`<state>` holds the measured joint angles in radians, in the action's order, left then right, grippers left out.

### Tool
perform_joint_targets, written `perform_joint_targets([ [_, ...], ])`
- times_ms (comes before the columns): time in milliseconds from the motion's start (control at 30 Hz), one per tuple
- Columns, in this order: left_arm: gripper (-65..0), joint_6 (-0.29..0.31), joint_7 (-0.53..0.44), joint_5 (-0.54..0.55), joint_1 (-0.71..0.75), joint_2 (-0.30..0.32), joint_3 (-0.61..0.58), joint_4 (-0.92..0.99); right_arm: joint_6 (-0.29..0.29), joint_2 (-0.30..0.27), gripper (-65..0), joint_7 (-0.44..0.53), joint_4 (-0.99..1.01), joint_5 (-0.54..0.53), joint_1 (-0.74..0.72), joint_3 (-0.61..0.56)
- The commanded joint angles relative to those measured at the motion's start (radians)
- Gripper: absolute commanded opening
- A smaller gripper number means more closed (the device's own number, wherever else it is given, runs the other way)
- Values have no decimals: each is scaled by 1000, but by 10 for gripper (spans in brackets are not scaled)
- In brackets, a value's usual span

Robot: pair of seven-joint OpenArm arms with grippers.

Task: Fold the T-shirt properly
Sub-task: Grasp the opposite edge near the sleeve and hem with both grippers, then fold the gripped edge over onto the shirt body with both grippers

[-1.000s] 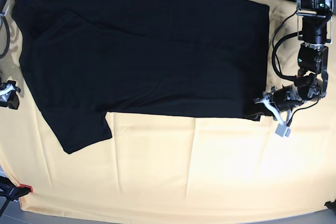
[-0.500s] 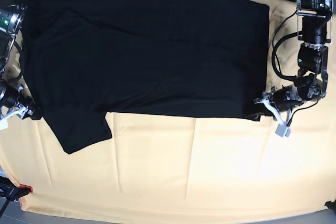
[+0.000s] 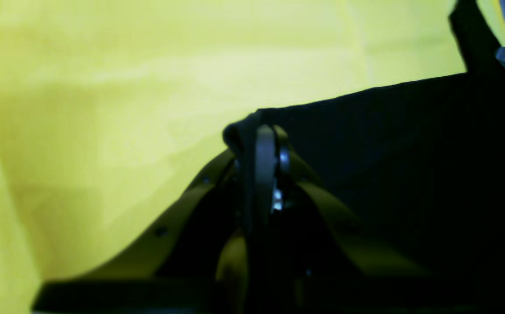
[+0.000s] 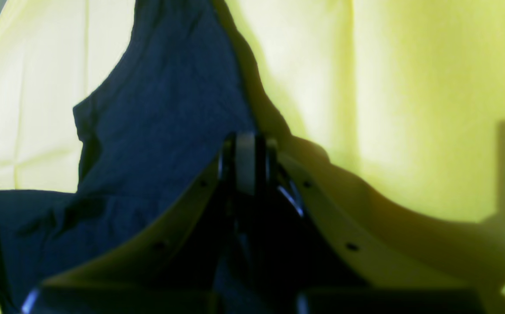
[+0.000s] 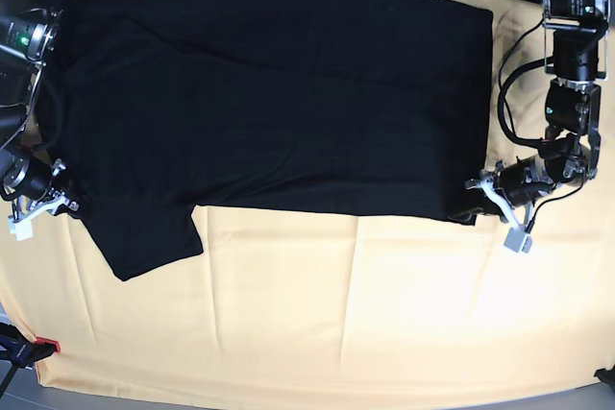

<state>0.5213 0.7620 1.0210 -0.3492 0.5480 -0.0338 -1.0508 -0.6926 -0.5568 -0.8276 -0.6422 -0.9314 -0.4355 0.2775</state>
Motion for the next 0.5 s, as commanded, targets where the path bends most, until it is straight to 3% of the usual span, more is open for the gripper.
perform_joint_targets([
  [0,-650,13,-45,19,-34,17,6,-14,-6,-26,-650,17,-33,-10,-27,3],
  [200,-650,26,-161,-130,-84,11,6,-14,-6,-26,-650,50,-127,31,-30,1],
  [333,-650,40,-138,-129,-129,11,6,-14,-6,-29,-650,45,-187,49,-29,-39],
  [467,-650,143,-35,-24,-136,12,6,-14,-6,-29,-650,6,-243,44,-23,-99],
])
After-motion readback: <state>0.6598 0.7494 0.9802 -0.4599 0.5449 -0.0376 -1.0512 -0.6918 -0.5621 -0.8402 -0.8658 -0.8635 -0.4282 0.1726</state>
